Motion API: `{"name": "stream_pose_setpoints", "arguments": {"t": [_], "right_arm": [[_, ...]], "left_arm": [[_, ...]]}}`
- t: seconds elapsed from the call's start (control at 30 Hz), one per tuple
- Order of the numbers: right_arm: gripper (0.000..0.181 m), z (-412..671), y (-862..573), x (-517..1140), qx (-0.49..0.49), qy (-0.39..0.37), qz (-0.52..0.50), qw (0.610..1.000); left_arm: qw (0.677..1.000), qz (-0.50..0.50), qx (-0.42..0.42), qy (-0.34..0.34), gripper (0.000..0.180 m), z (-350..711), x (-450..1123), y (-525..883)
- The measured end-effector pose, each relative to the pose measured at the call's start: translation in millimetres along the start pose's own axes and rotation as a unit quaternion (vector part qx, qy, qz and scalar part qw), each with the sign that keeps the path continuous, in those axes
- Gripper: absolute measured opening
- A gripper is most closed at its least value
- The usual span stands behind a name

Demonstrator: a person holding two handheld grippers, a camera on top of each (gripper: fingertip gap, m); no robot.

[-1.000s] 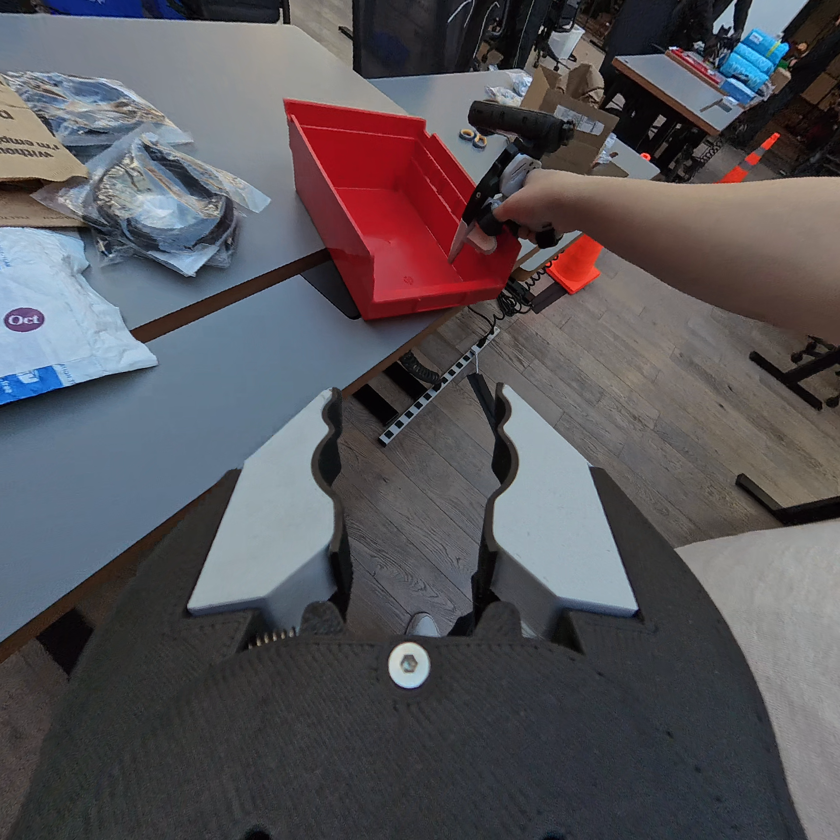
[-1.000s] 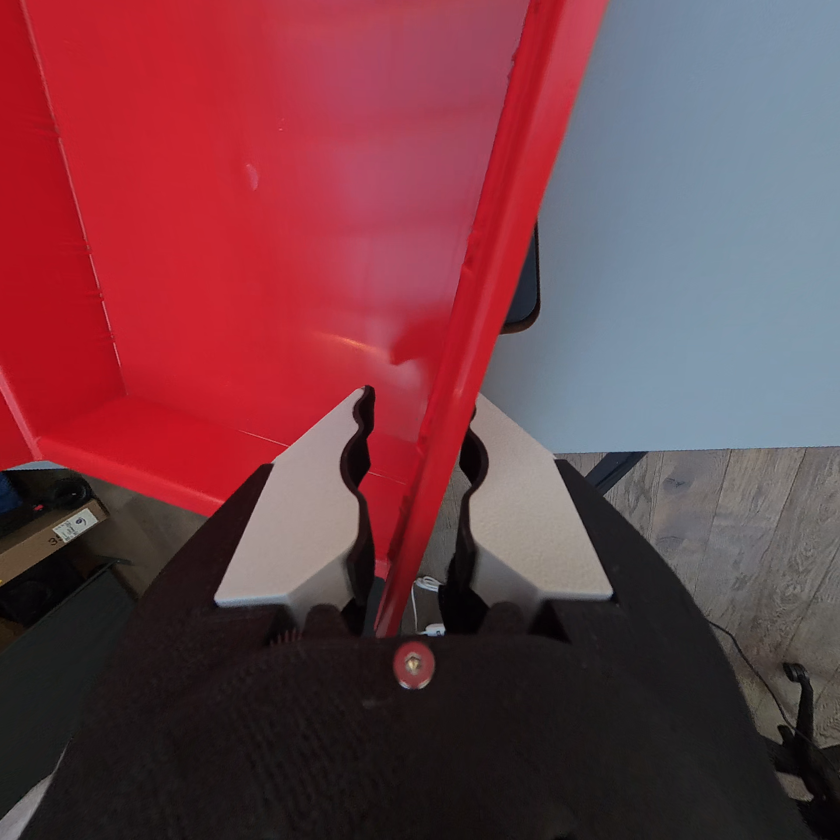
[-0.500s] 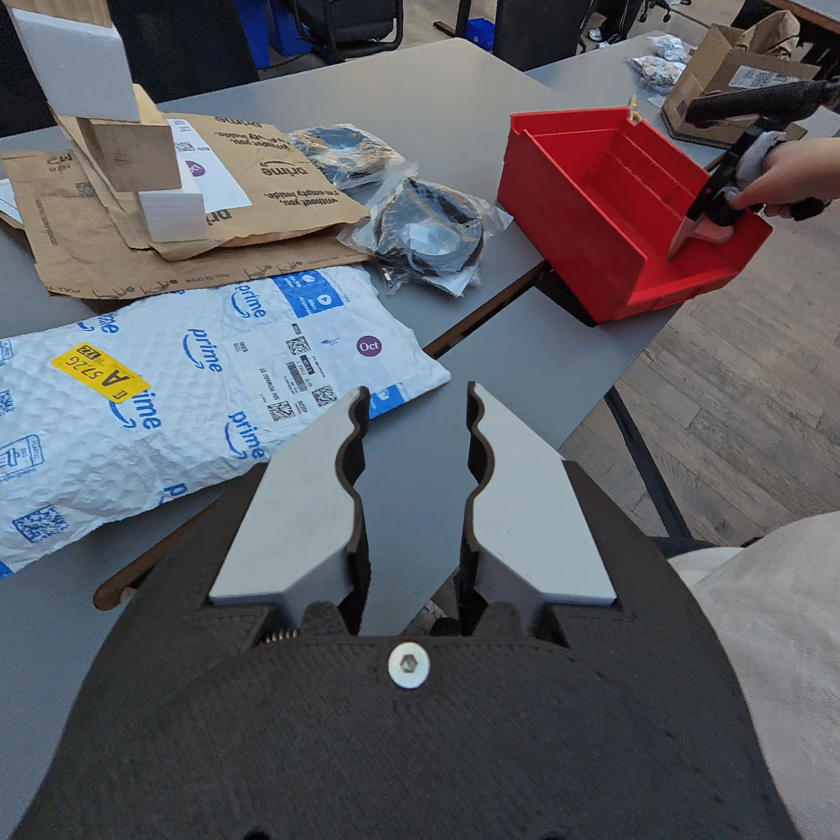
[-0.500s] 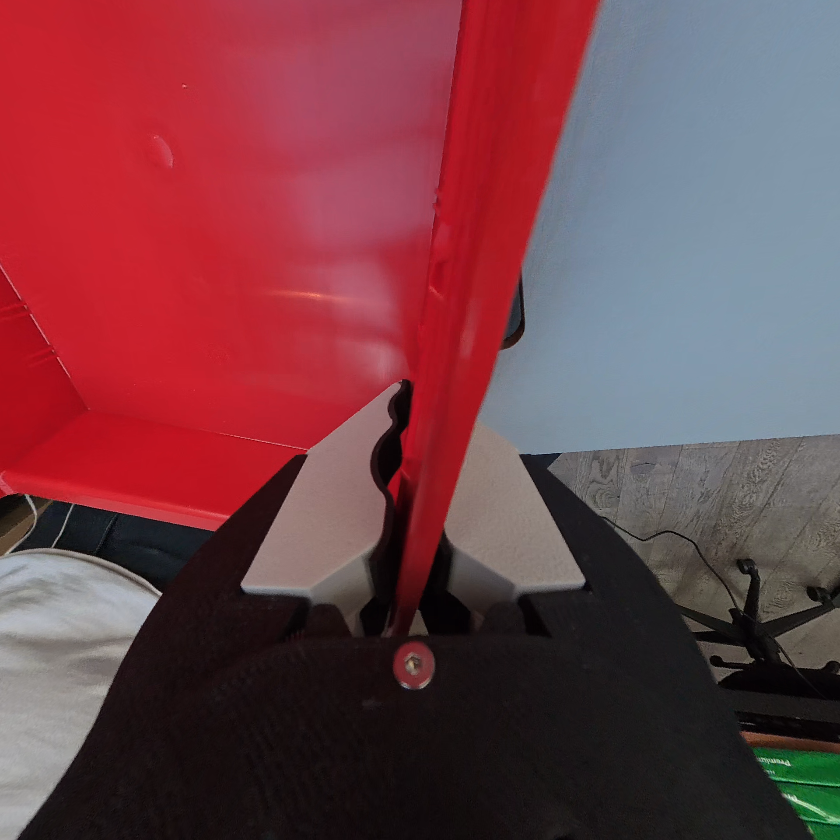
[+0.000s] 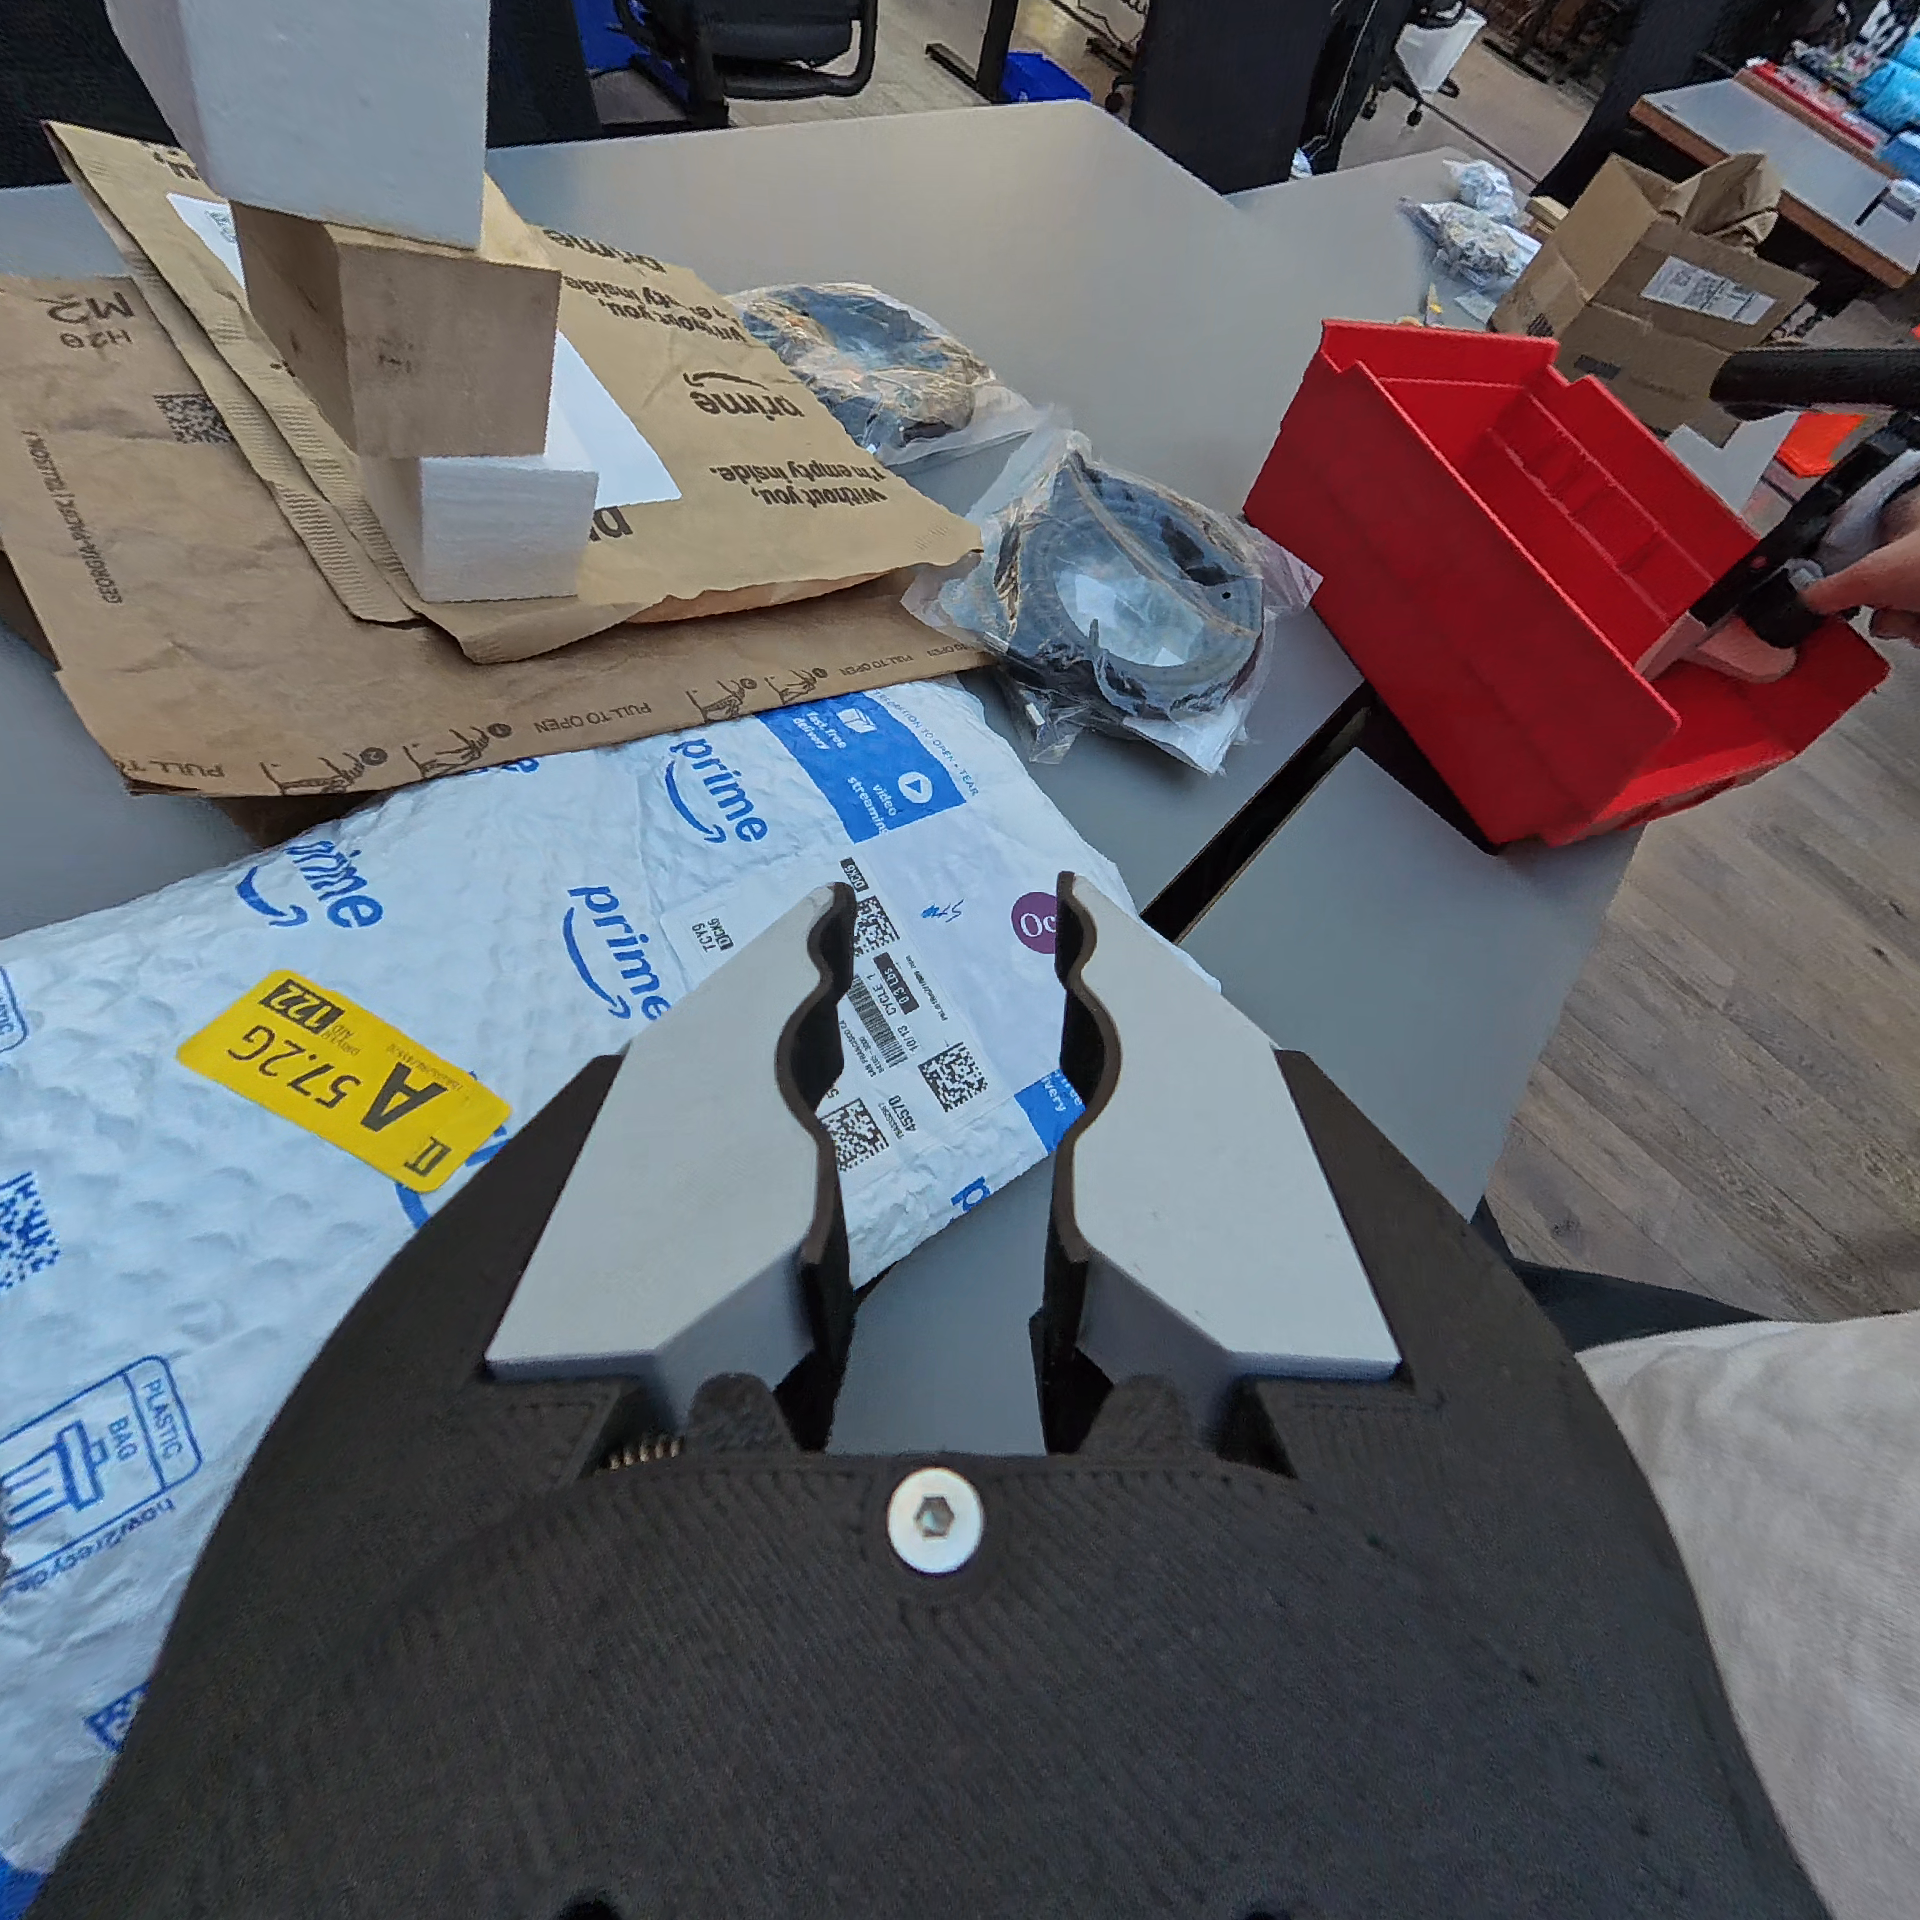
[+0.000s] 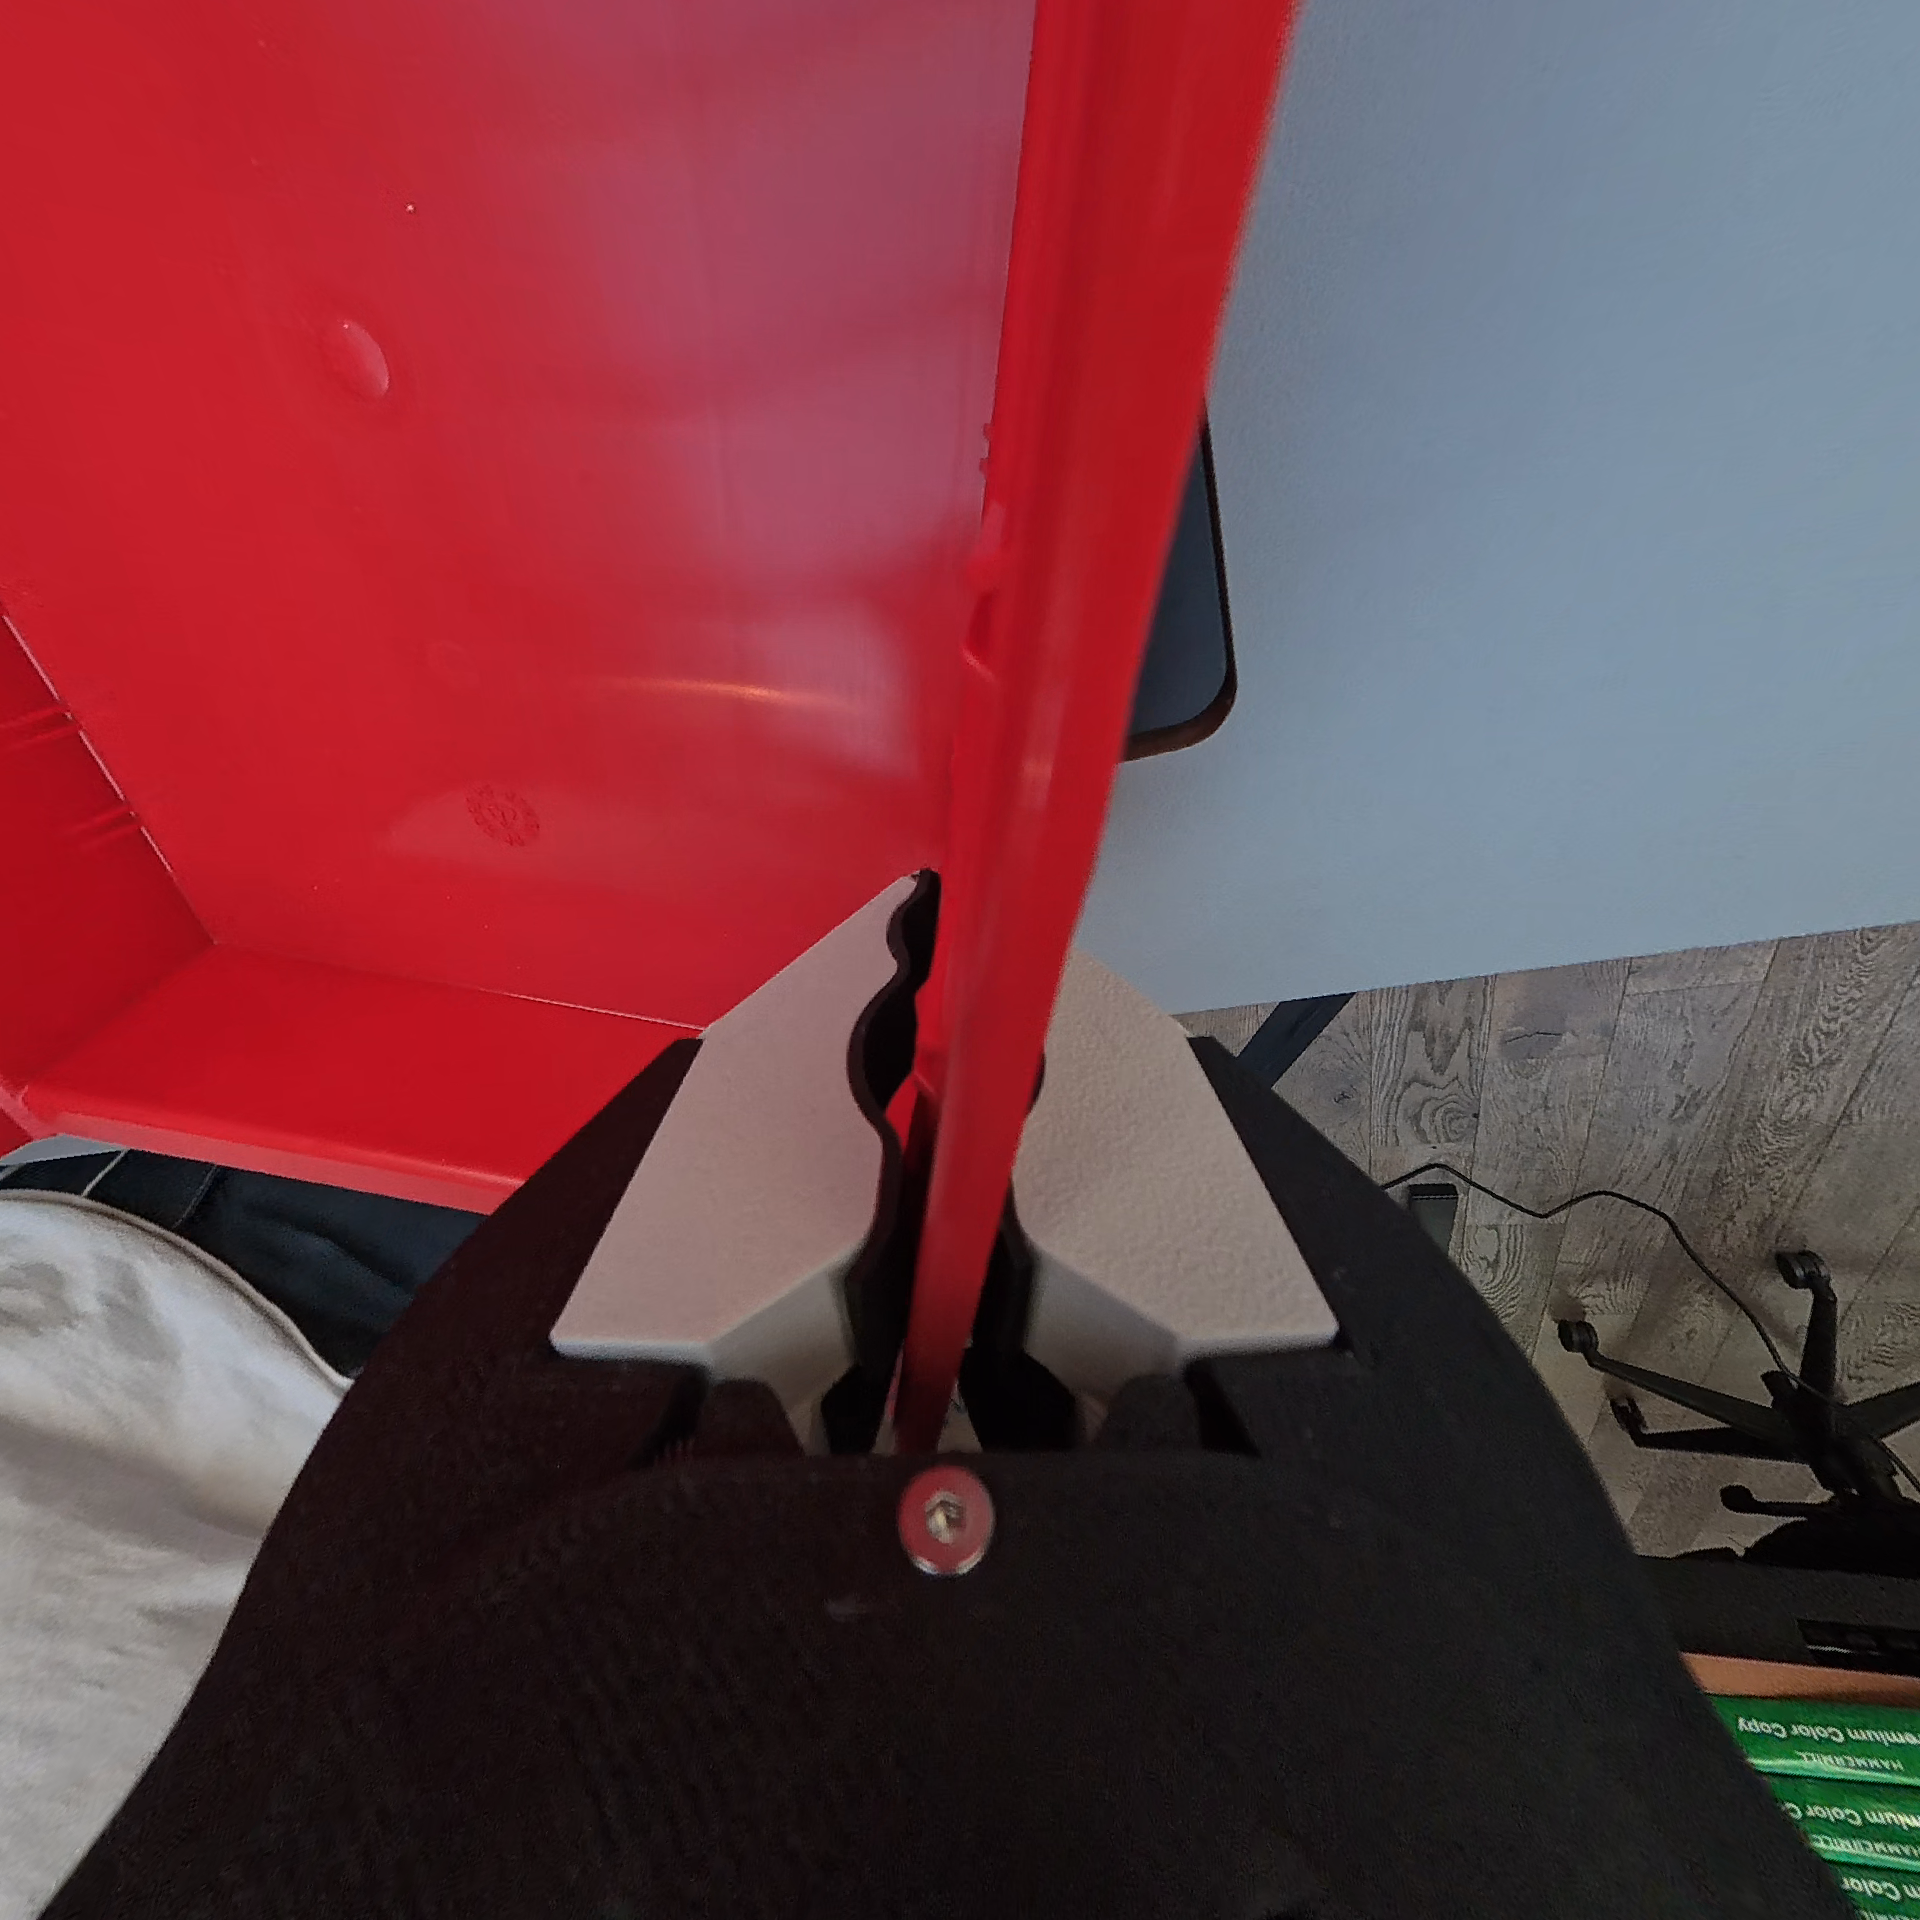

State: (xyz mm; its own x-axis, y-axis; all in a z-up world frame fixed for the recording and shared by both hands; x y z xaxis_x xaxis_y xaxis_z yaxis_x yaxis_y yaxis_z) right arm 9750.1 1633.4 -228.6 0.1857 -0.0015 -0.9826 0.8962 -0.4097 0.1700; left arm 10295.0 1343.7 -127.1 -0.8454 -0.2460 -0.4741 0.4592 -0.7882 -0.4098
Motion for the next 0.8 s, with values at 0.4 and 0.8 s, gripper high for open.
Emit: {"name": "stream_pose_setpoints", "arguments": {"t": [0.4,0.8], "right_arm": [[0.005,-3,-1,1,0.011,0.024,0.010,1.000],[0.002,-19,8,4,0.058,0.016,0.019,0.998]], "left_arm": [[0.997,0.059,0.038,-0.042,0.000,28,5,11],[0.998,0.040,-0.001,-0.040,0.013,50,-46,32]]}}
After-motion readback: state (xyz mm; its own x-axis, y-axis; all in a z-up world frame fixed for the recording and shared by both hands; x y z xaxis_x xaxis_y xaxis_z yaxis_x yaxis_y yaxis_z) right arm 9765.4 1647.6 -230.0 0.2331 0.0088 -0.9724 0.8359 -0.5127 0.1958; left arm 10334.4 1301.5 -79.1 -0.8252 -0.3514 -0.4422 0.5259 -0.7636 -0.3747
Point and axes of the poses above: each gripper's, where its closed fingertips meet, x out along the fingers, z out of its top, y = z × x across the jaws, the point moved 8 cm from there along -x, back along the fingers, and after that the axes turned 11 degrees about -x, right-handed, at the moved point
